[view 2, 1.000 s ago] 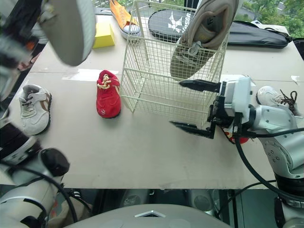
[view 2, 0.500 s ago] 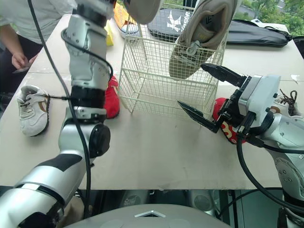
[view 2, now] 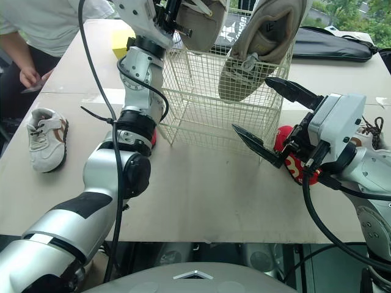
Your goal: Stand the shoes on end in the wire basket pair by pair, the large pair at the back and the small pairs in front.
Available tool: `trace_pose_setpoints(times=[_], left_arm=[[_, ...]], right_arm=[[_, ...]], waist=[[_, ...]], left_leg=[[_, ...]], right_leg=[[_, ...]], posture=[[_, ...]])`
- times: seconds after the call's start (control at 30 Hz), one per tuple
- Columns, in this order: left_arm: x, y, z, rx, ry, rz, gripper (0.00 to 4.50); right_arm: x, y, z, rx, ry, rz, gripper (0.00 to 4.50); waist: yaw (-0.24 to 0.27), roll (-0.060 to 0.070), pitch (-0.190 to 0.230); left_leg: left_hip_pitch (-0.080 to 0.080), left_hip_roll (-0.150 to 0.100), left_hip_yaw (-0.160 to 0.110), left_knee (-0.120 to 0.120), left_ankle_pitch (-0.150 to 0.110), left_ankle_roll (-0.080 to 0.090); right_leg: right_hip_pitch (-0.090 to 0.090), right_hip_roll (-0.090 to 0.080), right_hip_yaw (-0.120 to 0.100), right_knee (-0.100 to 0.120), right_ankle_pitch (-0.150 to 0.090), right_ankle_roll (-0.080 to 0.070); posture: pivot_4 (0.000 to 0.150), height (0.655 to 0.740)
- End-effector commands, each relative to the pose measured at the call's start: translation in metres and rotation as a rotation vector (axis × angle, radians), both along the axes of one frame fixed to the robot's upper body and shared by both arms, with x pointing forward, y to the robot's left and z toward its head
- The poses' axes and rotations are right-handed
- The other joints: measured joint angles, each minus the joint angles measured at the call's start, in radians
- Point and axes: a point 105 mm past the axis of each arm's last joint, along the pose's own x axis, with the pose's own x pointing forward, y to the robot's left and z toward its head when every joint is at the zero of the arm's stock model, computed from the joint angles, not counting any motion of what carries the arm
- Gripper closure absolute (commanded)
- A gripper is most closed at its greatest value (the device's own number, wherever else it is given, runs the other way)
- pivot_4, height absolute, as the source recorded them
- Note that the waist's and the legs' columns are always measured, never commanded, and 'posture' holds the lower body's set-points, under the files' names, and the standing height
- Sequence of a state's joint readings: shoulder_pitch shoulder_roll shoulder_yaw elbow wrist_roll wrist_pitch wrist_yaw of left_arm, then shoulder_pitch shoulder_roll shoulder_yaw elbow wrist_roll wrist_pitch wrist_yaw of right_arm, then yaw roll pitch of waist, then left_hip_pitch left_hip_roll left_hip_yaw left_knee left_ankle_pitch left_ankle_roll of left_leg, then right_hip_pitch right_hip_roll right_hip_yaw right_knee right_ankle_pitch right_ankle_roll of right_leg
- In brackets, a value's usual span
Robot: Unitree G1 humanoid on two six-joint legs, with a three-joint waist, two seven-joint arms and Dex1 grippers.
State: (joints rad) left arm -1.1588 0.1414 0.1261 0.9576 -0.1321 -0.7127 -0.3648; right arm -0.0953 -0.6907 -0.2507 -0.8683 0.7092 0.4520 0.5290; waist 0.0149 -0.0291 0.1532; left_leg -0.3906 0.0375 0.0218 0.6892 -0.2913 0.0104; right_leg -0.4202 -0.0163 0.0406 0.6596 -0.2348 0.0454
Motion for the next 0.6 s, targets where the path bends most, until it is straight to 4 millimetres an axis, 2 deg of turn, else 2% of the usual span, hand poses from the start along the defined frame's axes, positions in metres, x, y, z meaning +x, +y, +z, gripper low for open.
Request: trace_pose_setpoints(times=[0.03, 0.1, 0.33, 0.4, 0.43, 0.5, 0.6], left_arm=[[0.000, 0.001, -0.024, -0.010, 0.042, -0.003, 3.97], [0.000, 0.000, -0.027, -0.009, 0.057, -0.006, 3.97], [0.001, 0.011, -0.034, -0.031, 0.102, 0.002, 3.97], [-0.002, 0.010, -0.037, -0.038, 0.112, -0.029, 2.97], [-0.002, 0.011, -0.039, -0.047, 0.122, -0.027, 2.92], [-0.003, 0.015, -0.042, -0.054, 0.136, -0.015, 1.92], [-0.005, 0.020, -0.042, -0.061, 0.144, -0.007, 0.68]], right_arm=[[-0.005, -0.005, 0.010, 0.014, -0.067, -0.048, 0.00], [-0.002, -0.011, 0.013, 0.051, -0.061, -0.086, 0.00], [-0.002, -0.028, 0.007, 0.047, 0.009, -0.164, 0.00], [-0.001, -0.031, 0.007, 0.039, 0.026, -0.181, 0.00], [0.000, -0.032, 0.006, 0.035, 0.034, -0.185, 0.00], [0.000, -0.033, 0.006, 0.022, 0.039, -0.190, 0.00], [0.000, -0.032, 0.006, 0.018, 0.045, -0.180, 0.00]], waist=[[0.000, 0.003, -0.002], [0.000, 0.004, -0.002], [-0.002, 0.009, -0.005], [-0.002, 0.010, -0.006], [-0.002, 0.011, -0.006], [-0.001, 0.012, -0.007], [-0.001, 0.012, -0.006]], left_leg=[[0.006, 0.000, 0.001, -0.001, 0.000, 0.000], [0.012, 0.000, 0.000, -0.002, 0.000, 0.000], [0.012, 0.000, 0.000, -0.002, 0.000, 0.000], [0.012, 0.000, 0.000, -0.002, 0.000, 0.000], [0.012, 0.000, -0.001, -0.002, 0.000, 0.000], [0.012, 0.000, -0.001, -0.002, 0.000, 0.000], [0.012, 0.000, -0.001, -0.002, 0.000, 0.000]], right_leg=[[0.007, 0.000, 0.001, -0.001, -0.001, 0.001], [0.013, 0.000, 0.000, -0.001, -0.001, 0.001], [0.013, 0.001, 0.001, -0.001, -0.001, 0.001], [0.013, 0.001, 0.001, -0.001, -0.001, 0.001], [0.013, 0.001, 0.001, -0.001, -0.001, 0.001], [0.013, 0.001, 0.001, -0.001, -0.001, 0.001], [0.013, 0.001, 0.001, -0.001, -0.001, 0.001]], posture=[[0.150, 0.7400], [0.150, 0.7400], [0.150, 0.7400], [0.150, 0.7400], [0.150, 0.7400], [0.150, 0.7400], [0.150, 0.7400]])
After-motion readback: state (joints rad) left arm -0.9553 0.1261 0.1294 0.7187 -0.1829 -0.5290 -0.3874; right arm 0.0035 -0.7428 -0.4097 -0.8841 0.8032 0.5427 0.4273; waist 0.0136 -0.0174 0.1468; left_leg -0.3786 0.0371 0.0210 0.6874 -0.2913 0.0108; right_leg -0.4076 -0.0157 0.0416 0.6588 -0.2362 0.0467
